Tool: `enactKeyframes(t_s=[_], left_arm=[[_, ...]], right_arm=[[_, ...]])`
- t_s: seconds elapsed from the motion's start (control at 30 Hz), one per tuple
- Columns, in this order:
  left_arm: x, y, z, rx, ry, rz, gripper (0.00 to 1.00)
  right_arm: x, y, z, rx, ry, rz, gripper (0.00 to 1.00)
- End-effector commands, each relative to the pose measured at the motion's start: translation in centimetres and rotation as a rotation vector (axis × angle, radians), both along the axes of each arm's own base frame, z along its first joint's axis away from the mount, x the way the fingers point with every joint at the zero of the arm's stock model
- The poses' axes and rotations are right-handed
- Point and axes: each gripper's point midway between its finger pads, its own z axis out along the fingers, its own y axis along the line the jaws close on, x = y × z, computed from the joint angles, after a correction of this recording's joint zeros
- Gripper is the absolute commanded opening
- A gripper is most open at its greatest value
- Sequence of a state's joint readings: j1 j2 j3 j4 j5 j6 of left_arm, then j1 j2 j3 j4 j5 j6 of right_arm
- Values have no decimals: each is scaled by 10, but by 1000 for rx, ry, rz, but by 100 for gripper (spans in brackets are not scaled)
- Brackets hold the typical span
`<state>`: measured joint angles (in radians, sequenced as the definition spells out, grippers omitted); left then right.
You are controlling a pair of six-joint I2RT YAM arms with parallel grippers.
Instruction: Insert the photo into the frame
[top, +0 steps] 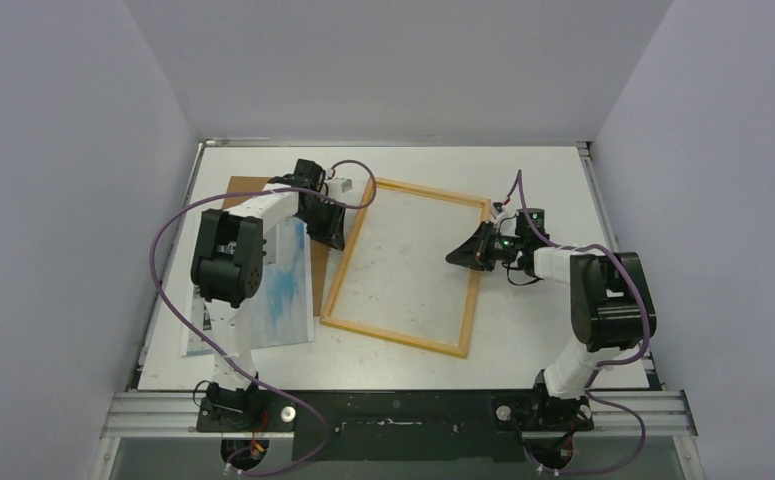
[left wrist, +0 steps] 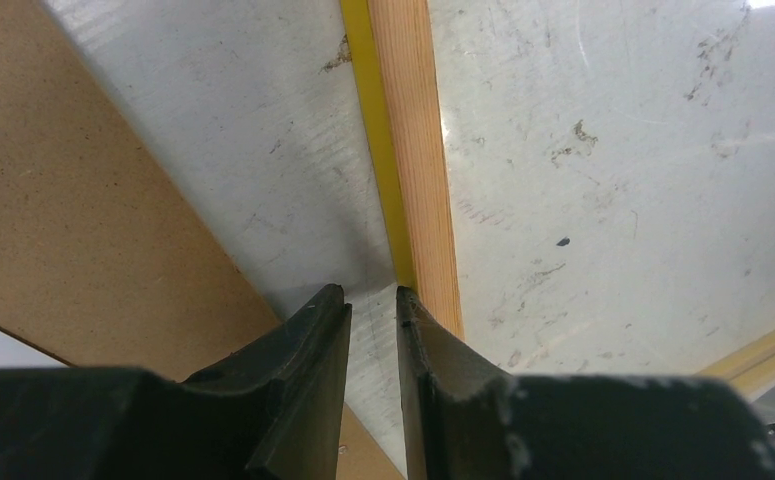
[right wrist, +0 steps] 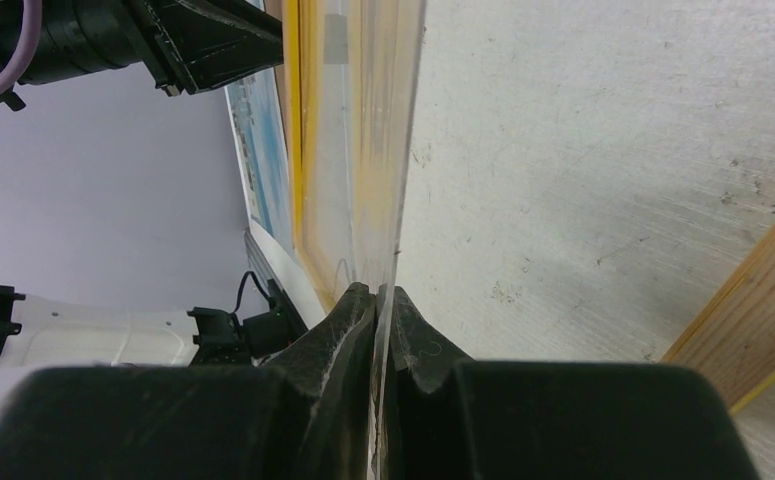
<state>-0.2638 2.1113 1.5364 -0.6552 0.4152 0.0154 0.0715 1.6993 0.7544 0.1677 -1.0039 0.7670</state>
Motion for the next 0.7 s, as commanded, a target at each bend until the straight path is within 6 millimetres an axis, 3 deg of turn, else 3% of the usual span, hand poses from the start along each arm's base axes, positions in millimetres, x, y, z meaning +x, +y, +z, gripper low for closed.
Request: enactKeyframes(t_s=[0.0, 0.67], left_arm=[[11, -16, 31, -49, -75, -34, 23], [9, -21, 34, -53, -69, -56, 22]], right_arm=[[19, -3, 11, -11, -112, -3, 5], [34, -8, 3, -63, -117, -26, 5]])
